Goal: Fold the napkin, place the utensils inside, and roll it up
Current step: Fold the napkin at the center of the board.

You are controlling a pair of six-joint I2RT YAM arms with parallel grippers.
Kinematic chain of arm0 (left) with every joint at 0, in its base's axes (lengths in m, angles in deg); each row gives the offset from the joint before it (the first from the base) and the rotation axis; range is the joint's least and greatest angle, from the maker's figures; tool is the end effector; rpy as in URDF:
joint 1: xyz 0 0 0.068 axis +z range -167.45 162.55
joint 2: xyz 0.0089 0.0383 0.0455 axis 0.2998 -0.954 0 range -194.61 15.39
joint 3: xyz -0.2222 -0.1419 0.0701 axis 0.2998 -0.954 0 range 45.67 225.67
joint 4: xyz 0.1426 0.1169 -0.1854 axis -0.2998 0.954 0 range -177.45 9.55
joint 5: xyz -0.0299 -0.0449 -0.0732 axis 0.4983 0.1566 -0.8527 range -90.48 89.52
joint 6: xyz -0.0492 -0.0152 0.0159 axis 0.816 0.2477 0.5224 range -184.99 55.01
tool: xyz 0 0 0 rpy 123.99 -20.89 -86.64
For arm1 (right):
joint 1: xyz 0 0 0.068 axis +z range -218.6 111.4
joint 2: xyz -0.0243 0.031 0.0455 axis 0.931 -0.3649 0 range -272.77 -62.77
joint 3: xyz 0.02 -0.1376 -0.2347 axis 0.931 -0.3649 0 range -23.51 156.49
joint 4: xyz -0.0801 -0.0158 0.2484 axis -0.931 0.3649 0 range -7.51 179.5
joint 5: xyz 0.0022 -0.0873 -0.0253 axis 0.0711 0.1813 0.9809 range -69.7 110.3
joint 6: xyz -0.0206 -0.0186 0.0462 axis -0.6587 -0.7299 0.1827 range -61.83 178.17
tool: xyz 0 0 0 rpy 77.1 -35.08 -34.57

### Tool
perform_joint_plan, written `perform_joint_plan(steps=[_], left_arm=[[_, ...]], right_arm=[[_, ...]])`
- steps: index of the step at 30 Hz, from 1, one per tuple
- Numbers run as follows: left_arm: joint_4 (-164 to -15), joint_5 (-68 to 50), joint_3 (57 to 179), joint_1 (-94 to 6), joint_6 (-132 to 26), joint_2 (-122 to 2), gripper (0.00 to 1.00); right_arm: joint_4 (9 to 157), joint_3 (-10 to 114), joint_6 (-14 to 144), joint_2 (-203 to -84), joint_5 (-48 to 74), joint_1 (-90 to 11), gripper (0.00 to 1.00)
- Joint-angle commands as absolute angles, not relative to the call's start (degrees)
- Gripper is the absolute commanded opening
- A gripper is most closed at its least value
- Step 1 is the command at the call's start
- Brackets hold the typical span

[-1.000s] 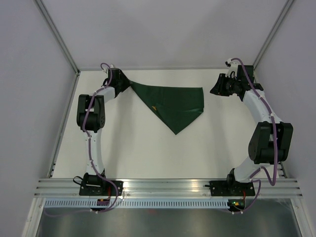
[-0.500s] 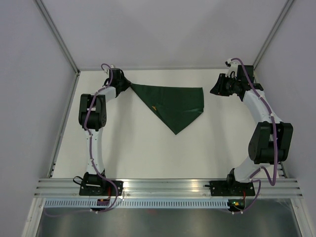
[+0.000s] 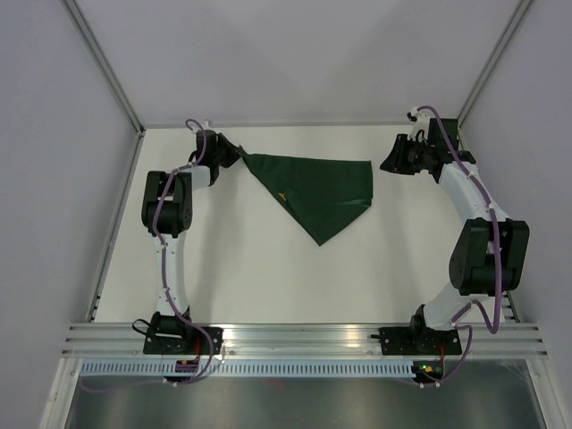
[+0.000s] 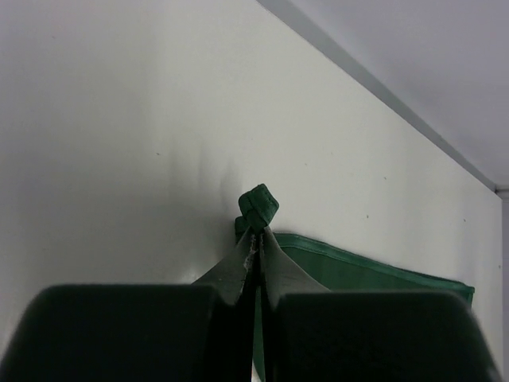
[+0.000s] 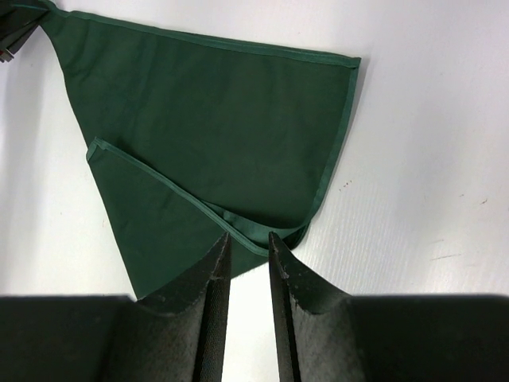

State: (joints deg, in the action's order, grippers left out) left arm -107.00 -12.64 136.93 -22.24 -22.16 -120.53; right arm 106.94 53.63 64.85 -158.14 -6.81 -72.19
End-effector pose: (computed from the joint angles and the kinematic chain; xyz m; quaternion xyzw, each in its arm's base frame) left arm 0.5222 -0.0514 0.1214 -0.2197 0.8119 -0.2971 0.4520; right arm 0.3742 -0.0072 0.2850 -0.0140 0.8953 0.2251 0.3842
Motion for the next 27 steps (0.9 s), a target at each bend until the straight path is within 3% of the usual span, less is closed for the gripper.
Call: perform_joint_plan(steps=[1, 14, 27], left_arm=[[-120.19, -20.77, 134.45, -22.02, -20.43, -115.83, 0.02], [-138.24, -33.61, 123.11, -23.16, -12.7, -110.73, 0.02], [-146.68, -47.23, 122.66, -29.83, -10.58, -111.35, 0.02]], right_arm=[[107.02, 53.22, 65.11, -158.3, -6.77, -72.46, 0.31], [107.02, 53.22, 64.94, -158.21, -6.77, -71.59, 0.29], [107.98, 53.57, 64.15, -158.3, -6.68, -69.48, 0.28]])
